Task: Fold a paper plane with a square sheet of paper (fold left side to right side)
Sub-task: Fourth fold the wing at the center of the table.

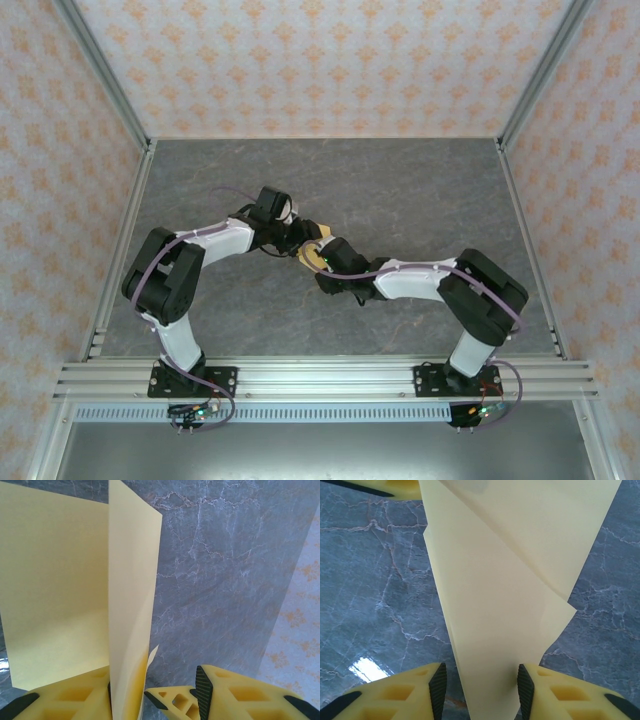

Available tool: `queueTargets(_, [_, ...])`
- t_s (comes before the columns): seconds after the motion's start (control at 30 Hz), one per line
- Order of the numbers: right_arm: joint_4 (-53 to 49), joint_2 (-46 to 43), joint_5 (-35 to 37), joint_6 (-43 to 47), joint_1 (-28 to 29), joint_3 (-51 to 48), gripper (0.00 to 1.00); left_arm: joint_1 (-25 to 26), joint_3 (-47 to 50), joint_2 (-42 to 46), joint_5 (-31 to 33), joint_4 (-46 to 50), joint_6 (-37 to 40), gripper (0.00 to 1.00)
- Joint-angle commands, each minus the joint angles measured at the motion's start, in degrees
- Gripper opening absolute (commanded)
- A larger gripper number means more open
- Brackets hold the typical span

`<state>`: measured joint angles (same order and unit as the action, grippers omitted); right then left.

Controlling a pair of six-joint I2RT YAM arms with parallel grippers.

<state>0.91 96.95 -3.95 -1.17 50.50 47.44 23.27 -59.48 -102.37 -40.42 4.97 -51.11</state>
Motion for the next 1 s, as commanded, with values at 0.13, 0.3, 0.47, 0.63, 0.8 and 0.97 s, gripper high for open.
queueTargets(0.13, [-0.7,1.1,2.4,0.3,0.2,1.9,0.31,0.1,-1.8,3.2,1.3,4.1,1.9,0.44])
queueTargets(0.3, [-0.9,1.4,3.2,-0.4,0.2,1.7,0.21,-0.7,-1.4,5.0,1.7,5.5,2.7,0.46])
queueTargets(0.47, [-0.1,0.9,3.0,-1.8,-0.1,1.3,0.11,-2.1,-0.5,7.7,2.5,7.9,4.3,0.48])
queueTargets(0.63, [1.5,-0.1,-1.4,-3.3,-1.8,0.5,0.05,-3.8,0.5,11.2,3.6,10.5,6.3,0.50])
queueTargets(0.8, [4.5,-1.5,-8.9,-5.6,-5.0,-1.6,0.03,-4.7,1.4,12.6,4.4,11.7,7.6,0.52])
queueTargets(0.97, [6.6,-1.5,-15.5,-6.9,-7.7,-2.6,0.03,-4.6,3.0,9.9,2.5,8.8,7.3,0.40])
